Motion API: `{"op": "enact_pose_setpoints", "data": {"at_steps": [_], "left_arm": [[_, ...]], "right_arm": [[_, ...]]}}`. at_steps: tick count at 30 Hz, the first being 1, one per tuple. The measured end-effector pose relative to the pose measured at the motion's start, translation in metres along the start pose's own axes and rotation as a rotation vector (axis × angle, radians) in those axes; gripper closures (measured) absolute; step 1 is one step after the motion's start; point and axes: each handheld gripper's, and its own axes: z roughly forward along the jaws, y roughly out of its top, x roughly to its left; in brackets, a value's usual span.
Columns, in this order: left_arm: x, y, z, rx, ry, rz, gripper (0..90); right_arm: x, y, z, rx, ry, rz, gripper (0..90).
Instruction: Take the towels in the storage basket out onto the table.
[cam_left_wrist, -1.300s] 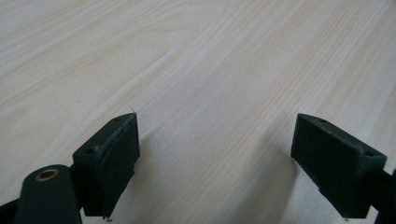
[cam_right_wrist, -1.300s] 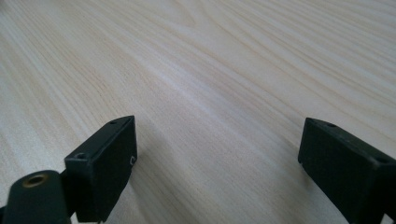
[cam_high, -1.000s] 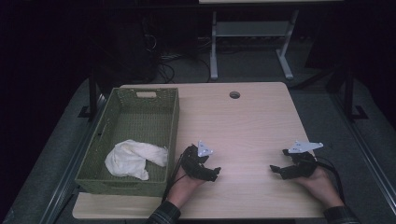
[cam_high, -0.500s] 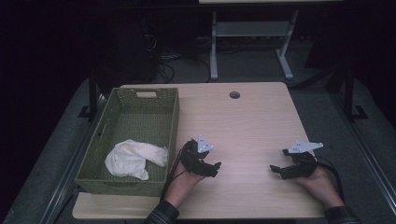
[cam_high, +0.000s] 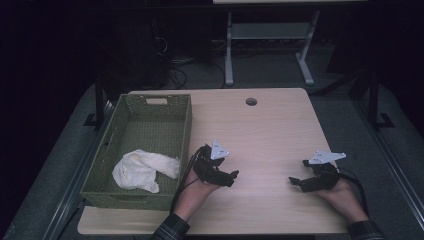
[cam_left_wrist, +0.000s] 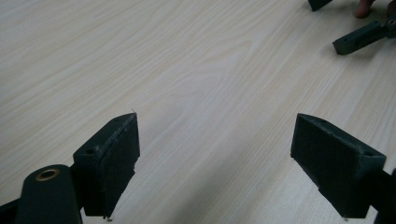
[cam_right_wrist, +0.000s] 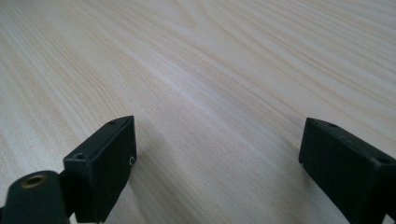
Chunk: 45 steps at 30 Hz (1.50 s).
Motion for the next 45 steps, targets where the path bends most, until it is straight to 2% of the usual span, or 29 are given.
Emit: {"op": "enact_pose_setpoints", "data": {"at_steps": [6,10,11,13,17,18,24,33,39,41,45], "left_arm": [[0.0,0.006,-0.006,-0.019,-0.024,0.02,15.2],[0.001,0.012,-0.011,-0.036,-0.044,0.014,15.2],[0.001,0.012,-0.011,-0.036,-0.044,0.014,15.2],[0.002,0.016,-0.012,-0.026,-0.069,0.025,15.1],[0.002,0.021,-0.015,-0.025,-0.078,0.042,15.2],[0.004,0.024,-0.018,-0.04,-0.08,0.045,15.2],[0.011,0.032,-0.028,-0.059,-0.087,0.044,15.2],[0.025,0.045,-0.047,-0.064,-0.101,0.075,15.3],[0.034,0.047,-0.056,-0.077,-0.118,0.076,15.5],[0.035,0.046,-0.058,-0.076,-0.116,0.08,15.5],[0.046,0.043,-0.07,-0.072,-0.099,0.076,15.6]], "right_arm": [[0.001,0.0,0.0,0.001,0.004,0.004,9.6],[0.001,0.0,0.0,0.001,0.004,0.004,9.6],[0.001,0.0,0.0,0.001,0.004,0.004,9.6],[0.001,0.0,0.0,0.001,0.004,0.004,9.5],[0.001,0.0,0.0,0.001,0.003,0.004,9.4],[0.001,0.0,0.0,0.001,0.004,0.004,9.3],[0.001,0.0,0.001,0.003,0.006,-0.003,8.6],[0.001,0.0,0.001,0.009,0.012,-0.009,7.4],[0.001,0.0,0.0,0.009,0.013,-0.011,7.4],[0.001,0.0,0.0,0.009,0.013,-0.011,7.4],[0.001,0.0,0.001,0.007,0.016,-0.01,7.4]]}}
